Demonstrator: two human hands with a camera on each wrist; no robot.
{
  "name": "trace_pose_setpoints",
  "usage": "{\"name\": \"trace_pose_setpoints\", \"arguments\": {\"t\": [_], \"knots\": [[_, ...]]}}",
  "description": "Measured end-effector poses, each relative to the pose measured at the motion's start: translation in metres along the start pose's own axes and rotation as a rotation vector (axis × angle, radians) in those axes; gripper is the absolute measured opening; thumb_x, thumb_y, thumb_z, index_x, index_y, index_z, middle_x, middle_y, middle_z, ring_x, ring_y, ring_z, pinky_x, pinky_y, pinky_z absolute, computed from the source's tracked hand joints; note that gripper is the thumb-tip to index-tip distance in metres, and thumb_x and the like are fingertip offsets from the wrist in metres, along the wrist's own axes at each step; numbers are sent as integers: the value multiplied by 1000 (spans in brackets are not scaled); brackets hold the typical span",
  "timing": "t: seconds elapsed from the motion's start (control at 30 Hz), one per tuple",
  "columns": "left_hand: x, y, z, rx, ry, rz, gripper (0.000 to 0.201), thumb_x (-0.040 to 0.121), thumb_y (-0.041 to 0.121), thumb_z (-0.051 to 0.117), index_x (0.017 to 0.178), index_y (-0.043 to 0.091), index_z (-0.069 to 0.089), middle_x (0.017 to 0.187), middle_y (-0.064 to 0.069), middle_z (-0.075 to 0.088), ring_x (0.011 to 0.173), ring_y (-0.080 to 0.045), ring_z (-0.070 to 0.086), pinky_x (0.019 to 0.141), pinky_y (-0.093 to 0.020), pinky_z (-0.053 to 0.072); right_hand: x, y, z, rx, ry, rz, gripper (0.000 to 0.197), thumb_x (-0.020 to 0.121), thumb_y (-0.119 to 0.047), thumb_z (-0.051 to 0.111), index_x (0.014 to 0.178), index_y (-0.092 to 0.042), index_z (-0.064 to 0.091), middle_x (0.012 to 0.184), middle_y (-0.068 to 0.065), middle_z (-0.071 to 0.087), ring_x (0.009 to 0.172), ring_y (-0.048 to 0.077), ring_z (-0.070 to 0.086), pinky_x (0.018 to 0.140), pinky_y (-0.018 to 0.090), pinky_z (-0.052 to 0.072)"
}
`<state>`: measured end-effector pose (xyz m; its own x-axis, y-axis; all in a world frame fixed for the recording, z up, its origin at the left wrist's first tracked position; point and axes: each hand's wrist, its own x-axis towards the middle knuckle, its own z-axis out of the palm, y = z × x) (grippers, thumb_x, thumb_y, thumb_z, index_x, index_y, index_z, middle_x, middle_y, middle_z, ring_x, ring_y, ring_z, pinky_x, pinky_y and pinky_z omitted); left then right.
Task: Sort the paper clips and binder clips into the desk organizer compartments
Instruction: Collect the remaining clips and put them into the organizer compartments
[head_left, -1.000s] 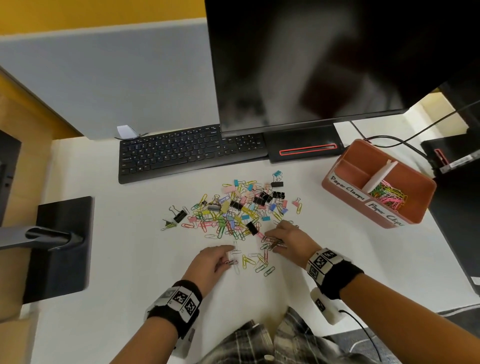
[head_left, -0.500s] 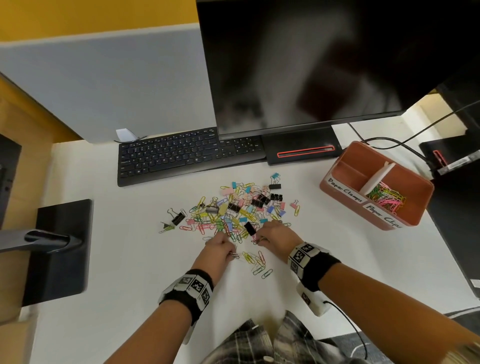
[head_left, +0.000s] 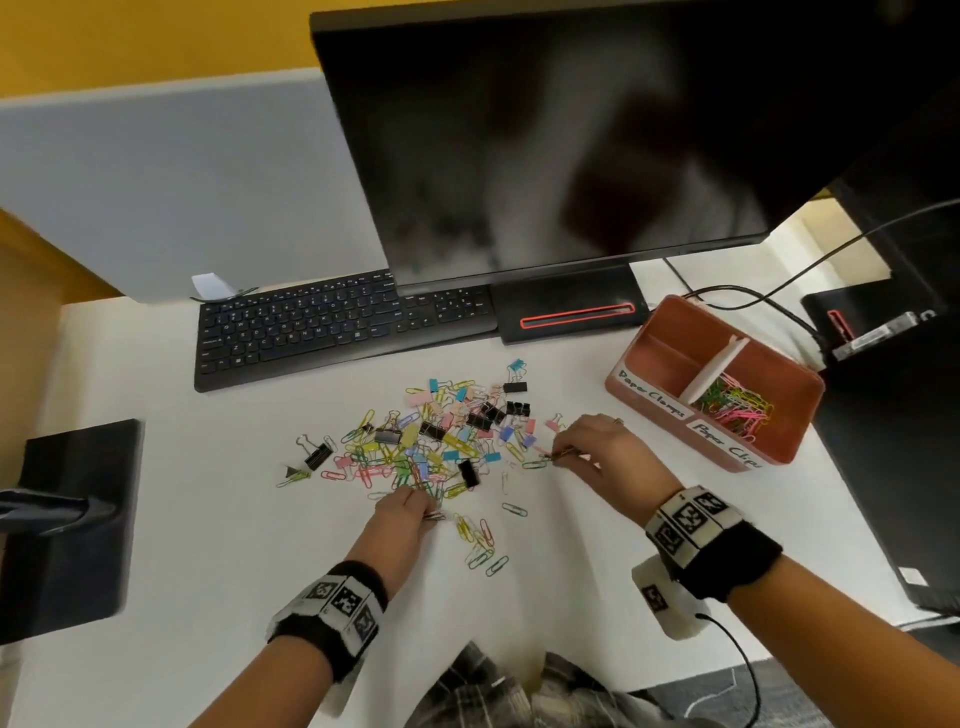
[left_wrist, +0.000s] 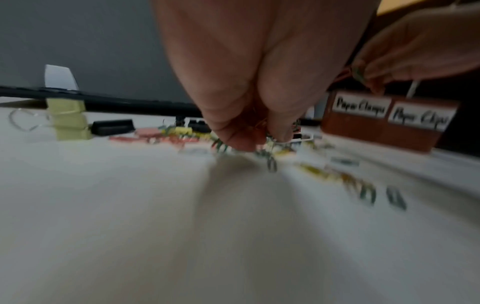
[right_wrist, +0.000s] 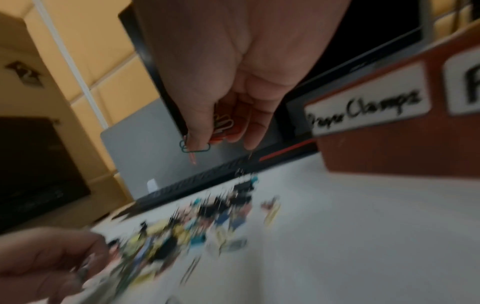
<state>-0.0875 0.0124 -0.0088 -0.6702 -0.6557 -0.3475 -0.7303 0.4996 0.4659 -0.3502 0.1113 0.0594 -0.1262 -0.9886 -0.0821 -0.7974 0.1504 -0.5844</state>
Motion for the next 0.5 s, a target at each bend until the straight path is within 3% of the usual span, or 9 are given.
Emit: {"name": "trace_pose_setpoints", "arguments": {"t": [0.07, 0.13, 0.23, 0.37, 0.5], "knots": [[1, 19, -17, -91, 61, 59, 13, 93, 13, 49, 102, 11, 57, 100, -3, 54, 91, -16, 50, 80, -15, 41, -6, 9, -29, -18, 94, 26, 6, 84, -18, 67, 89, -17, 68, 85, 0, 66, 82, 18, 59, 77, 32, 50], [11, 53, -34, -164, 107, 164, 4, 90, 13, 54, 92, 13, 57, 89, 3, 50, 82, -11, 47, 70, -7, 35, -15, 22, -58, -26, 204, 77, 8, 82, -17, 69, 89, -17, 68, 85, -3, 64, 81, 12, 57, 76, 22, 45], [44, 125, -51, -227, 113, 321, 4, 88, 15, 58, 90, 12, 58, 87, 5, 49, 79, -8, 45, 70, -5, 33, -35, 49, -97, -32, 369, 204, 14, 77, -9, 72, 91, -12, 69, 88, 1, 65, 81, 9, 55, 78, 12, 37], [102, 237, -46, -339, 114, 447, 8, 83, 14, 63, 90, 10, 62, 88, -4, 58, 82, -16, 52, 71, -15, 31, -56, 88, -126, -37, 448, 455, 15, 81, -12, 69, 95, -12, 68, 97, 5, 65, 88, 18, 60, 82, 25, 46], [144, 314, -14, -400, -11, 326, 19, 83, 19, 65, 100, 10, 64, 96, -4, 59, 82, -13, 51, 75, -22, 40, -56, 125, -127, -2, 361, 618, 20, 86, -15, 63, 106, -14, 65, 105, 6, 67, 96, 21, 63, 85, 27, 49]]}}
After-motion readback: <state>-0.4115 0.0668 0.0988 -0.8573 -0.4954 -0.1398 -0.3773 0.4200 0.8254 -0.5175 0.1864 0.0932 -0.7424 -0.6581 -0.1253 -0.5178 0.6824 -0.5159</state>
